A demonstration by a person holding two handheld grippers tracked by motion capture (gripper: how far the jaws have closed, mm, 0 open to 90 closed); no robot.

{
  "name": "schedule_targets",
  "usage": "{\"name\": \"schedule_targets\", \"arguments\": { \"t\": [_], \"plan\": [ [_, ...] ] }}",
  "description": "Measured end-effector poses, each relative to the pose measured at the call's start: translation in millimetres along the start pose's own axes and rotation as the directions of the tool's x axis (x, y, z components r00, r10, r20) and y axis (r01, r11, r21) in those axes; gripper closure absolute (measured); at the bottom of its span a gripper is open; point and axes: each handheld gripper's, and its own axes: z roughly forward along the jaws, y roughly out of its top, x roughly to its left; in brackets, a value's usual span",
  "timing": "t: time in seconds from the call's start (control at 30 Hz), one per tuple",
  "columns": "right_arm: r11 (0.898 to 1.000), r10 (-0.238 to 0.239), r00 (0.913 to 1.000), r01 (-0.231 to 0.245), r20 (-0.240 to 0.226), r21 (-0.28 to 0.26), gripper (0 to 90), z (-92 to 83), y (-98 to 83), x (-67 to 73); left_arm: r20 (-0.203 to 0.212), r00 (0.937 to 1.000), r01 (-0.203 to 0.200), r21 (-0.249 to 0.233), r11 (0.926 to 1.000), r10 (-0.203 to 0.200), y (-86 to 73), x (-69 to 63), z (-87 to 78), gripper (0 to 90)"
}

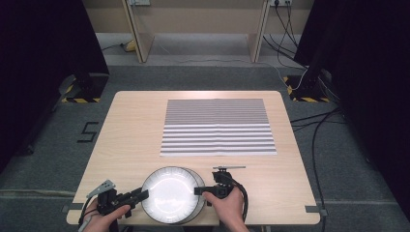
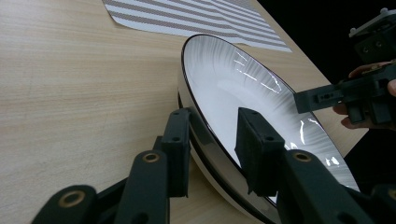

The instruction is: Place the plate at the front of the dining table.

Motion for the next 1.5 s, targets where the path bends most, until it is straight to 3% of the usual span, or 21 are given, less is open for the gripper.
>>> {"name": "schedule_targets", "arguments": {
  "t": [0.1, 0.27, 0.53, 0.63, 0.83, 1.0, 1.27, 1.37, 1.5],
  "plan": [
    [0.999, -0.031, 0.9994, 0.03, 0.018, 0.021, 73.3, 7.5, -0.2, 2.9, 0.0, 1.0, 0.003, -0.004, 1.0, -0.003, 0.3, 0.2, -2.8, 65.9],
    [0.999, -0.021, 0.9997, 0.021, -0.009, 0.044, 71.9, 13.7, -1.5, 1.6, 0.003, 1.0, 0.001, -0.003, 1.0, -0.001, 0.6, 0.4, -6.1, 66.3],
    [0.997, 0.001, 0.9998, 0.001, -0.02, 0.071, 68.0, 13.4, 1.0, 2.8, -0.016, 0.9997, -0.021, 0.011, 0.9997, 0.021, 2.9, -2.0, -7.3, 68.2],
    [0.995, 0.024, 0.9993, -0.021, -0.028, 0.095, 66.8, 13.9, 3.9, 2.5, -0.004, 1.0, 0.0, -0.006, 1.0, 0.0, 1.1, 0.3, -6.8, 68.9],
    [0.993, 0.063, 0.9967, -0.057, -0.051, 0.106, 60.1, 13.9, 6.9, 2.8, -0.009, 0.9999, -0.007, -0.015, 0.9999, 0.007, 0.4, 0.4, -5.6, 69.2],
    [0.993, 0.064, 0.997, -0.06, -0.043, 0.1, 57.6, 13.7, 6.8, 4.5, -0.011, 0.9999, -0.005, -0.025, 0.9997, 0.005, -1.1, 0.6, -4.3, 69.7],
    [0.992, 0.114, 0.9911, -0.11, -0.068, 0.064, 56.1, 13.8, 6.7, 2.0, -0.004, 0.9998, 0.019, -0.044, 0.9988, -0.019, -4.9, 1.6, -0.6, 69.9],
    [0.991, 0.134, 0.9883, -0.132, -0.072, 0.038, 54.7, 9.9, 9.1, 1.8, 0.002, 0.9998, 0.022, -0.037, 0.9991, -0.022, -7.1, 0.9, 4.6, 69.8],
    [0.992, 0.126, 0.9899, -0.127, -0.065, -0.01, 56.4, 4.6, 12.5, -0.4, 0.007, 0.9996, 0.028, -0.019, 0.9994, -0.027, -10.5, -0.5, 11.7, 69.8]
  ]
}}
